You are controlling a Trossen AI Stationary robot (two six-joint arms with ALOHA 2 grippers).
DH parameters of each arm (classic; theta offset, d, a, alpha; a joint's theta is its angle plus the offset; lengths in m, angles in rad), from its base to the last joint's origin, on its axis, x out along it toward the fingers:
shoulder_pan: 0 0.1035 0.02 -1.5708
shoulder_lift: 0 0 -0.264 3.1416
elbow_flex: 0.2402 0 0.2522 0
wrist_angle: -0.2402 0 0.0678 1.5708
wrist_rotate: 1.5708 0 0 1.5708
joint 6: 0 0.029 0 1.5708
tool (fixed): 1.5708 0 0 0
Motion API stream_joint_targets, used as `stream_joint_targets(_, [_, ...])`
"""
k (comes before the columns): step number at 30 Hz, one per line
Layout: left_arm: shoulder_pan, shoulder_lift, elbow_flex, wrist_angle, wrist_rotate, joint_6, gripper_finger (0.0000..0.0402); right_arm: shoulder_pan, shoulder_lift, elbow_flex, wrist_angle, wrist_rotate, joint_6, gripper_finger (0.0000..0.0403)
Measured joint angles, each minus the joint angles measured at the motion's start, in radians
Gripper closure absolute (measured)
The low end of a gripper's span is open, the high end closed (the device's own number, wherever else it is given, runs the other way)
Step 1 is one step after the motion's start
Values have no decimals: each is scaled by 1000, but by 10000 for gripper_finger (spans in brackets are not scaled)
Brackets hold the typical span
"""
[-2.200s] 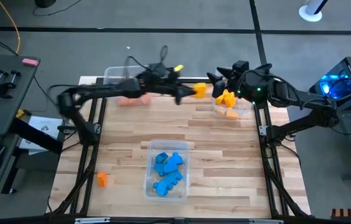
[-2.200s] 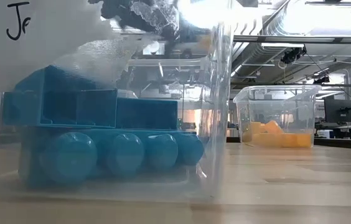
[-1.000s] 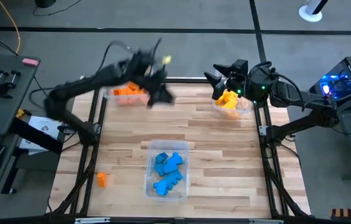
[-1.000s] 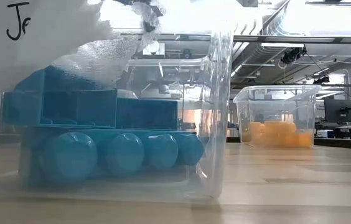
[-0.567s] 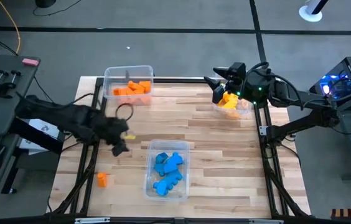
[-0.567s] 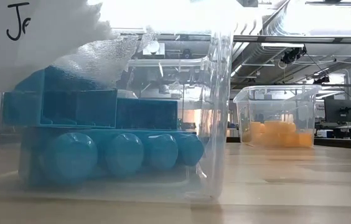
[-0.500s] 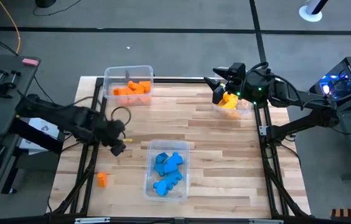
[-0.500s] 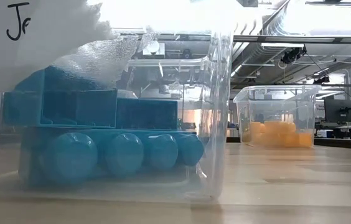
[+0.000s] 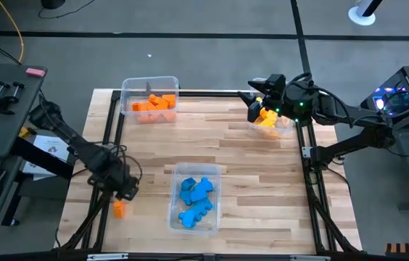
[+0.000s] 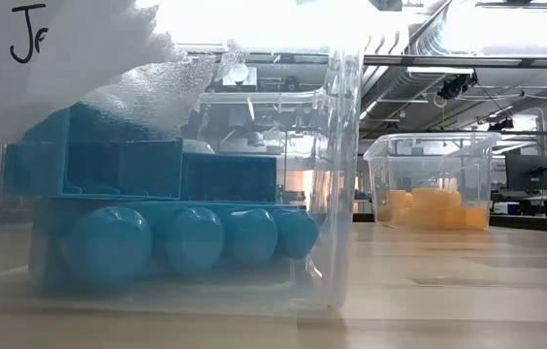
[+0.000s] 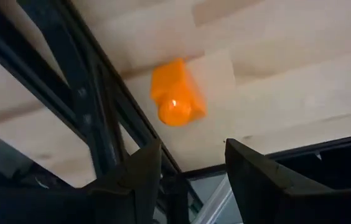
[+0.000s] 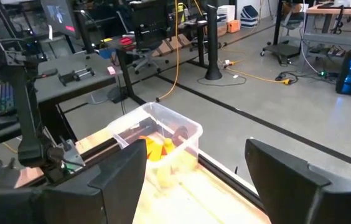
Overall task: Sort blocks
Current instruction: Put the orange game piece into the top left transparent bin
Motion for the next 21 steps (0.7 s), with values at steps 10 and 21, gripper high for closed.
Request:
stream_joint_targets(10, [-103,133,0,54,1,-194,239,-18,0,0,-6,-1,0,133])
stream_joint_targets(21, [-114,261,0,109,0,-165,239,-53,1,0,-25,-83,0,133])
